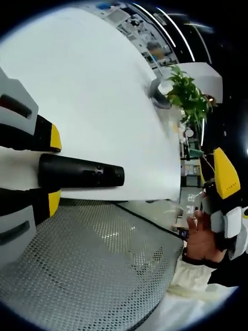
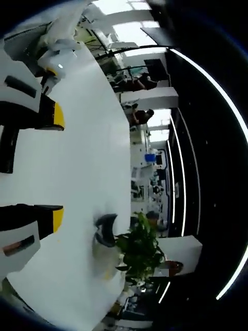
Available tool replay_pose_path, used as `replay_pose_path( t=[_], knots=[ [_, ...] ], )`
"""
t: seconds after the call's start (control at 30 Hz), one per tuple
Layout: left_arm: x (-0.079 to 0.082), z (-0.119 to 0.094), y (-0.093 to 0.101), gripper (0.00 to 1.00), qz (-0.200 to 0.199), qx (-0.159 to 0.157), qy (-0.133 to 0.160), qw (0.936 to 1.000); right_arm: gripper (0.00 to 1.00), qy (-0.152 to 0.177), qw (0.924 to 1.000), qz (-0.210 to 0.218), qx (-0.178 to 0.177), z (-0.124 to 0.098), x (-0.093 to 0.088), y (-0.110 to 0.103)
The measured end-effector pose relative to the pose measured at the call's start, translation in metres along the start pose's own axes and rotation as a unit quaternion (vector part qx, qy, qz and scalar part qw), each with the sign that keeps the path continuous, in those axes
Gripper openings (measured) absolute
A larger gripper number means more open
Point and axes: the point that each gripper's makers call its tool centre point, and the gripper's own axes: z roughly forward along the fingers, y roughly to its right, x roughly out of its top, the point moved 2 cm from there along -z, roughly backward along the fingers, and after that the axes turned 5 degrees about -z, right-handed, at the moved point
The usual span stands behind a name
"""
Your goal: Press the specified remote control buttons in sequence, fully releasing each button before pressing the next.
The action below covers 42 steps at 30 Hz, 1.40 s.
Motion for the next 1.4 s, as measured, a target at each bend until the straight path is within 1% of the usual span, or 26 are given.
replay_pose_path(
  t=[0.03,0.07,0.13,0.17,0.23,0.3,0.33,0.4,0.53,0.7,0.77,0.8,0.87,0.97,1.0,1.23,1.4],
  knots=[
    [0.000,0.000,0.000,0.27,0.000,0.000,0.000,1.0000,0.70,0.011,0.9999,0.006,-0.004,0.000,0.002,0.002],
    [0.000,0.000,0.000,0.27,0.000,0.000,0.000,1.0000,0.76,0.013,0.9999,0.007,-0.006,0.001,0.002,0.002],
    [0.000,0.000,0.000,0.27,0.001,-0.001,0.001,1.0000,0.85,0.019,0.9996,0.008,-0.020,0.001,0.003,0.007],
    [0.000,0.000,0.000,0.27,0.001,-0.001,0.001,1.0000,0.89,0.021,0.9993,0.007,-0.029,0.001,0.002,0.010],
    [0.000,0.000,0.000,0.26,0.001,-0.002,0.001,1.0000,0.93,0.013,0.9991,0.016,-0.038,0.002,-0.002,0.013],
    [0.001,0.001,-0.001,0.26,0.001,-0.001,0.004,1.0000,0.98,0.013,0.9985,0.024,-0.047,0.004,-0.004,0.016],
    [0.001,0.001,-0.001,0.25,0.002,-0.001,0.004,1.0000,0.99,0.013,0.9982,0.025,-0.053,0.004,-0.005,0.018],
    [0.001,0.000,-0.001,0.25,0.002,-0.002,0.002,1.0000,0.98,0.009,0.9980,0.012,-0.062,0.007,-0.007,0.019],
    [0.001,0.000,-0.002,0.25,0.009,-0.009,-0.002,0.9999,0.99,0.010,0.9975,-0.007,-0.070,0.007,-0.007,0.018],
    [0.001,0.000,-0.002,0.25,0.020,-0.021,-0.009,0.9995,0.97,0.006,0.9966,-0.005,-0.082,0.006,-0.009,0.023],
    [0.000,-0.001,-0.004,0.24,0.026,-0.028,-0.024,0.9990,0.95,0.007,0.9960,-0.010,-0.088,0.005,-0.008,0.024],
    [0.000,-0.001,-0.006,0.24,0.030,-0.032,-0.028,0.9986,0.94,0.016,0.9952,-0.013,-0.095,0.002,-0.005,0.025],
    [-0.001,-0.002,-0.007,0.24,0.035,-0.036,-0.034,0.9982,0.93,0.022,0.9946,-0.012,-0.101,0.001,-0.004,0.027],
    [-0.001,-0.003,-0.012,0.24,0.040,-0.043,-0.047,0.9972,0.92,0.019,0.9946,-0.008,-0.102,0.002,-0.005,0.028],
    [-0.001,-0.003,-0.014,0.24,0.045,-0.045,-0.052,0.9966,0.91,0.020,0.9939,-0.014,-0.108,0.001,-0.004,0.029],
    [-0.001,-0.005,-0.023,0.24,0.056,-0.057,-0.072,0.9942,0.89,0.021,0.9923,-0.014,-0.122,-0.001,-0.004,0.033],
    [-0.001,-0.005,-0.030,0.24,0.063,-0.059,-0.083,0.9928,0.88,0.019,0.9920,-0.012,-0.124,-0.001,-0.005,0.034]
  ],
)
